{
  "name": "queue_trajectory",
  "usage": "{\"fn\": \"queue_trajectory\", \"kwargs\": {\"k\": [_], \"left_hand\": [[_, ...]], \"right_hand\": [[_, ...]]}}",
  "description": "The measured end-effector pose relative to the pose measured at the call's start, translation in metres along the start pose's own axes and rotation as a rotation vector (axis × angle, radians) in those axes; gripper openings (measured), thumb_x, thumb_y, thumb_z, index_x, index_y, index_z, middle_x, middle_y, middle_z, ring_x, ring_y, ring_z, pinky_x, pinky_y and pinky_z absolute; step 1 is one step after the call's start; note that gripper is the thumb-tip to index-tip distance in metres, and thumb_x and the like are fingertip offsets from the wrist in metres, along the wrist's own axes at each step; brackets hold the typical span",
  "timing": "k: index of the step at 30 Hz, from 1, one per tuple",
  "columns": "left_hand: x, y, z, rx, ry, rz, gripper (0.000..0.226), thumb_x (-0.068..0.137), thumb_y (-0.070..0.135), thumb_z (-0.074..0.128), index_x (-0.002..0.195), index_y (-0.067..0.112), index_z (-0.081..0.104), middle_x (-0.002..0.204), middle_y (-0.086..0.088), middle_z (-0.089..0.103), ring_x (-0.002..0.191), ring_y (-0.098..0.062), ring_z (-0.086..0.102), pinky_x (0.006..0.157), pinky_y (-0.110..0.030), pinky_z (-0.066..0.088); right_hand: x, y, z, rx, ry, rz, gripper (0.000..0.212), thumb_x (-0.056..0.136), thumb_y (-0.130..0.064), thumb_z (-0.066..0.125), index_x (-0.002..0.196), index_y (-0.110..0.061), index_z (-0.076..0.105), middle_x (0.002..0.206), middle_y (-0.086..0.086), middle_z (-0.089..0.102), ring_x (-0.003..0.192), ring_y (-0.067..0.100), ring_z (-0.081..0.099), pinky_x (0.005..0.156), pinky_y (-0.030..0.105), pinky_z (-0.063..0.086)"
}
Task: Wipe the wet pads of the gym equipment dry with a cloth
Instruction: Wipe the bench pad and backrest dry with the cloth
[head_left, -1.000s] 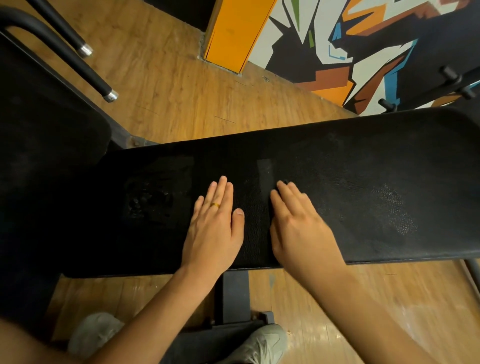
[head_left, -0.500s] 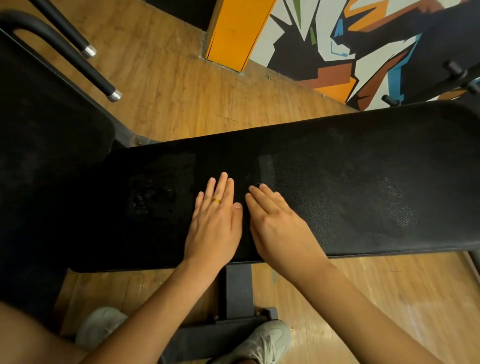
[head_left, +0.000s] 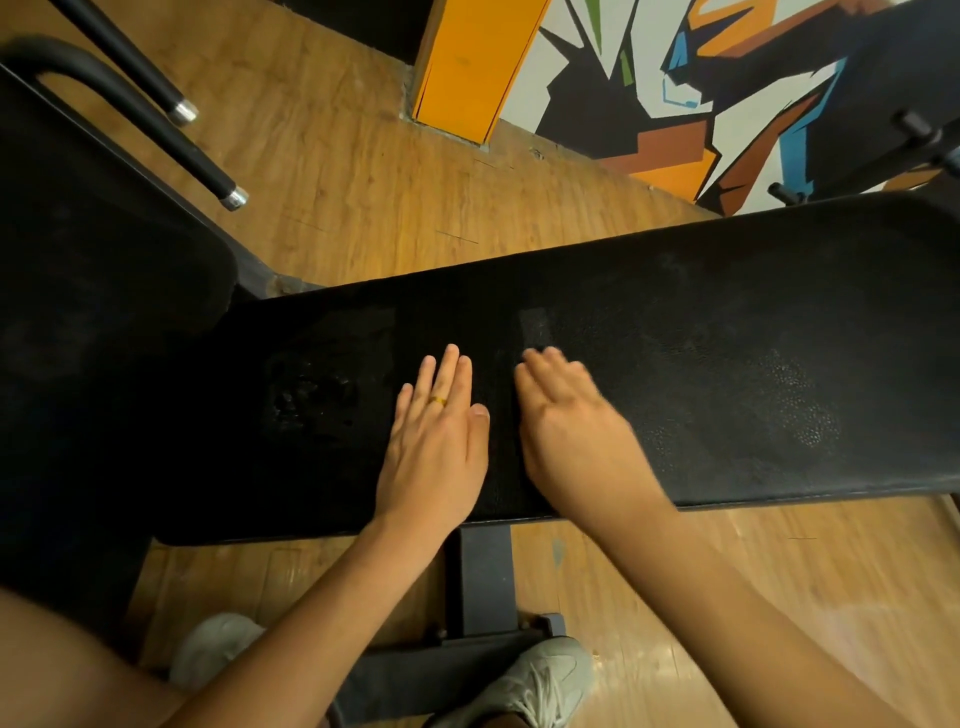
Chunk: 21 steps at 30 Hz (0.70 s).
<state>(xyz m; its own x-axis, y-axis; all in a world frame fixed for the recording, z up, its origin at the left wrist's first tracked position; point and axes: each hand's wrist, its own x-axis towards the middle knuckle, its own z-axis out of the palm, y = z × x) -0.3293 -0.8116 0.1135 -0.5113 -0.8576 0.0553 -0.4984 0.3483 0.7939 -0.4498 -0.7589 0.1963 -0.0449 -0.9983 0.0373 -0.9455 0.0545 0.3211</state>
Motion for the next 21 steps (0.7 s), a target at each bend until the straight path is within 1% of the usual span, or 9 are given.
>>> {"fn": "queue_trajectory", "kwargs": {"k": [2,4,7,9,11,13,16,19,21], "left_hand": [[0.000,0.001,-0.001,0.038,-0.012,0.001,0.058,0.105,0.038,0.013,0.159,0.021,0.002,0.167,0.008,-0.008,0.152,-0.006,-0.014,0.123,-0.028,-0.009],[0.000,0.000,0.000,0.032,-0.007,0.001,0.057,0.106,0.036,0.015,0.160,0.021,0.003,0.168,0.008,-0.007,0.152,-0.006,-0.014,0.123,-0.028,-0.009],[0.000,-0.002,0.002,-0.006,0.012,-0.005,0.056,0.108,0.034,0.021,0.161,0.020,0.007,0.168,0.007,-0.003,0.154,-0.007,-0.010,0.124,-0.028,-0.007],[0.000,-0.001,0.004,0.002,0.030,0.000,0.055,0.108,0.033,0.022,0.160,0.019,0.010,0.168,0.006,0.000,0.154,-0.008,-0.007,0.124,-0.028,-0.007],[0.000,-0.002,0.004,-0.001,0.041,0.001,0.054,0.109,0.032,0.023,0.160,0.019,0.011,0.168,0.005,0.002,0.154,-0.009,-0.006,0.123,-0.029,-0.006],[0.000,0.000,0.003,-0.002,0.037,-0.003,0.055,0.108,0.032,0.021,0.160,0.019,0.010,0.168,0.006,0.001,0.154,-0.008,-0.006,0.124,-0.029,-0.005],[-0.001,0.000,0.002,0.003,0.018,-0.005,0.056,0.107,0.033,0.019,0.160,0.020,0.006,0.168,0.007,-0.004,0.153,-0.006,-0.011,0.124,-0.029,-0.006],[0.000,-0.002,0.001,-0.001,0.015,0.003,0.055,0.109,0.031,0.021,0.160,0.020,0.007,0.168,0.008,-0.004,0.152,-0.006,-0.012,0.124,-0.028,-0.007],[-0.001,-0.002,0.002,-0.003,0.022,0.000,0.055,0.109,0.031,0.022,0.160,0.020,0.007,0.168,0.008,-0.004,0.153,-0.006,-0.011,0.125,-0.029,-0.006]], "right_hand": [[0.007,-0.016,0.006,0.038,0.008,-0.083,0.047,0.088,-0.013,0.063,0.131,0.004,0.061,0.136,0.024,0.061,0.130,0.038,0.056,0.110,0.047,0.041],[0.006,-0.013,0.003,0.057,0.006,-0.096,0.049,0.085,-0.012,0.069,0.131,0.004,0.062,0.136,0.023,0.061,0.130,0.037,0.056,0.110,0.046,0.041],[-0.004,0.017,-0.008,-0.022,-0.011,0.029,0.056,0.081,-0.007,0.070,0.134,0.007,0.059,0.140,0.026,0.056,0.131,0.039,0.054,0.111,0.049,0.040],[-0.009,0.036,-0.016,-0.031,-0.016,0.155,0.055,0.083,-0.003,0.065,0.135,0.010,0.055,0.142,0.029,0.053,0.133,0.043,0.052,0.111,0.051,0.039],[-0.010,0.035,-0.017,-0.049,0.001,0.204,0.052,0.083,-0.002,0.061,0.133,0.014,0.055,0.139,0.031,0.055,0.130,0.046,0.053,0.109,0.054,0.041],[-0.005,0.018,-0.012,-0.066,0.000,0.187,0.052,0.082,-0.006,0.058,0.129,0.015,0.057,0.134,0.032,0.058,0.127,0.047,0.056,0.105,0.055,0.046],[0.007,-0.013,-0.002,-0.014,-0.035,0.056,0.053,0.086,-0.015,0.050,0.133,0.011,0.057,0.137,0.029,0.057,0.131,0.042,0.054,0.108,0.052,0.047],[0.009,-0.014,-0.001,0.036,-0.031,0.002,0.053,0.085,-0.011,0.063,0.134,0.008,0.057,0.141,0.027,0.055,0.134,0.040,0.052,0.111,0.049,0.043],[0.003,0.000,-0.006,0.036,-0.047,0.039,0.057,0.083,-0.006,0.065,0.137,0.007,0.055,0.148,0.026,0.049,0.137,0.039,0.048,0.114,0.047,0.037]]}}
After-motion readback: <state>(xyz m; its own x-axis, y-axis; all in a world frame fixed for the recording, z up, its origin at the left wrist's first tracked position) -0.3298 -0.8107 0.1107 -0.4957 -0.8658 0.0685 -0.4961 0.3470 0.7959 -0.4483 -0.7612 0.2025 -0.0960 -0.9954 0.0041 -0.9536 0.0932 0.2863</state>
